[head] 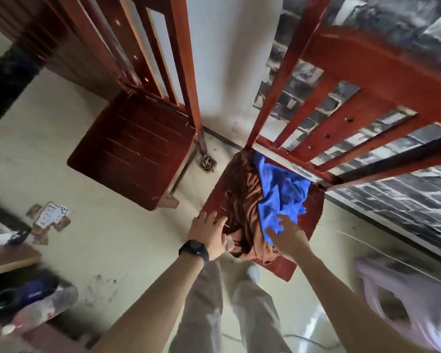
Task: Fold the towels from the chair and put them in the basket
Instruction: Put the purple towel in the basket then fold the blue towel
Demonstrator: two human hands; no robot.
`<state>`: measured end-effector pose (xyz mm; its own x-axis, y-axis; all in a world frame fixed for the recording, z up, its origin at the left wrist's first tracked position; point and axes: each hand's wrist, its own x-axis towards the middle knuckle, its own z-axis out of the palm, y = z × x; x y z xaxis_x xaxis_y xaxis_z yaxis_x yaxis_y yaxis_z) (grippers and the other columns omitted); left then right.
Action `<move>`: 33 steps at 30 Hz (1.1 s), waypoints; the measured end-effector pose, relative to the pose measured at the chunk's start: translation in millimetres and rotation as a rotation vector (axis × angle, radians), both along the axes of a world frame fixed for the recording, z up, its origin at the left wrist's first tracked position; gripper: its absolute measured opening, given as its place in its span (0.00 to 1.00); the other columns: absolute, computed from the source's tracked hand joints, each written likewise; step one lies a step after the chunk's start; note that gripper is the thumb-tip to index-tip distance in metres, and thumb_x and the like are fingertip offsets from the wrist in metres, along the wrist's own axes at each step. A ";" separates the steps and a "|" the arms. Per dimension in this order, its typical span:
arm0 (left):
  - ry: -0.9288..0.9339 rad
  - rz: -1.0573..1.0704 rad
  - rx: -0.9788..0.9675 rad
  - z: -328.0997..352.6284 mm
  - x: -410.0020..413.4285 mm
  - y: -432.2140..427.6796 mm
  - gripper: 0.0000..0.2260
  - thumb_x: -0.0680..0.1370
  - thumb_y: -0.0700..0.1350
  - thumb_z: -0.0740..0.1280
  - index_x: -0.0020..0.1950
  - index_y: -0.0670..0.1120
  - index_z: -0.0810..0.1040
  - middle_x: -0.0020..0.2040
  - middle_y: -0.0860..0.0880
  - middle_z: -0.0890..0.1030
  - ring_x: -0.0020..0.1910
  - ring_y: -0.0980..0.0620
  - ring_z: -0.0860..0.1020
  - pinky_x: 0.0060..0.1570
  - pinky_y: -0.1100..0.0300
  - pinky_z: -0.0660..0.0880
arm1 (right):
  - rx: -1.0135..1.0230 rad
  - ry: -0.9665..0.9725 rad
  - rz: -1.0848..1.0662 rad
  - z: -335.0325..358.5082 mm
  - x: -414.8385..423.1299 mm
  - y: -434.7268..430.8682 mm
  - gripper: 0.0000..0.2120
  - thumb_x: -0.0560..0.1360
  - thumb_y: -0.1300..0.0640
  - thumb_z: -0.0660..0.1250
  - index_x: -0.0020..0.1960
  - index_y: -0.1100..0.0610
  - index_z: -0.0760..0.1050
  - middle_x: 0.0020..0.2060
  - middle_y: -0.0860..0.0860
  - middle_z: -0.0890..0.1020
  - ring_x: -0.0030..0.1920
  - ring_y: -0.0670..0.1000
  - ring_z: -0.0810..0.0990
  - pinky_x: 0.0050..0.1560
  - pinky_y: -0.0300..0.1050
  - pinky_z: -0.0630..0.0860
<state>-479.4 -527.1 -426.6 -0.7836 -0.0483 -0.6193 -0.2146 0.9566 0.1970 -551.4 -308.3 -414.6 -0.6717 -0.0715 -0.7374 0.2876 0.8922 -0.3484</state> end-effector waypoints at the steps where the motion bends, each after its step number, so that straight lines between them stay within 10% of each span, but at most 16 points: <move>1: -0.027 -0.039 0.010 -21.0 -6.3 -2.9 0.26 0.79 0.53 0.59 0.77 0.53 0.61 0.78 0.45 0.61 0.74 0.40 0.59 0.70 0.47 0.60 | 0.000 -0.026 -0.041 -15.2 -3.6 -5.0 0.29 0.77 0.44 0.68 0.73 0.55 0.66 0.63 0.55 0.78 0.62 0.58 0.78 0.59 0.47 0.71; 13: -0.308 -0.369 0.035 -149.9 -15.0 -33.8 0.32 0.80 0.56 0.56 0.80 0.56 0.44 0.79 0.53 0.33 0.79 0.42 0.39 0.74 0.38 0.49 | 0.111 0.267 -0.351 -86.4 11.0 -12.2 0.14 0.75 0.54 0.58 0.58 0.55 0.74 0.44 0.60 0.82 0.42 0.65 0.79 0.43 0.53 0.76; 17: -0.409 -0.327 0.062 -122.4 -44.5 -33.8 0.24 0.80 0.53 0.57 0.77 0.52 0.61 0.80 0.47 0.54 0.77 0.42 0.58 0.71 0.45 0.59 | 0.069 0.429 -0.633 -40.1 3.2 -2.2 0.16 0.75 0.53 0.54 0.58 0.55 0.73 0.40 0.58 0.79 0.38 0.62 0.75 0.39 0.47 0.66; 20: -0.299 -0.179 0.131 -72.3 -77.4 -25.4 0.21 0.80 0.51 0.59 0.73 0.50 0.68 0.69 0.43 0.72 0.66 0.41 0.73 0.62 0.50 0.70 | 0.027 0.538 -0.688 21.8 -8.5 9.6 0.10 0.81 0.55 0.57 0.59 0.51 0.74 0.40 0.53 0.78 0.38 0.57 0.73 0.40 0.46 0.68; 28: 0.192 -0.182 0.778 183.0 -168.9 44.0 0.32 0.75 0.51 0.72 0.76 0.50 0.64 0.72 0.48 0.72 0.69 0.50 0.71 0.65 0.58 0.70 | -0.067 0.866 -0.517 219.6 -42.0 19.3 0.12 0.80 0.59 0.64 0.60 0.51 0.80 0.41 0.47 0.76 0.39 0.47 0.71 0.45 0.43 0.69; 33: 0.456 -0.371 0.911 351.1 -175.4 71.5 0.23 0.74 0.53 0.74 0.67 0.51 0.74 0.62 0.52 0.81 0.59 0.53 0.78 0.54 0.62 0.73 | -0.099 1.116 -0.320 339.8 -39.0 14.0 0.11 0.78 0.64 0.68 0.58 0.57 0.82 0.45 0.49 0.80 0.41 0.38 0.71 0.46 0.21 0.64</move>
<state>-654.8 -455.6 -75.5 -0.8204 0.5696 0.0505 0.3310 0.4010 0.8542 -590.4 -294.4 -74.8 -0.9419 0.1948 0.2736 -0.0153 0.7889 -0.6144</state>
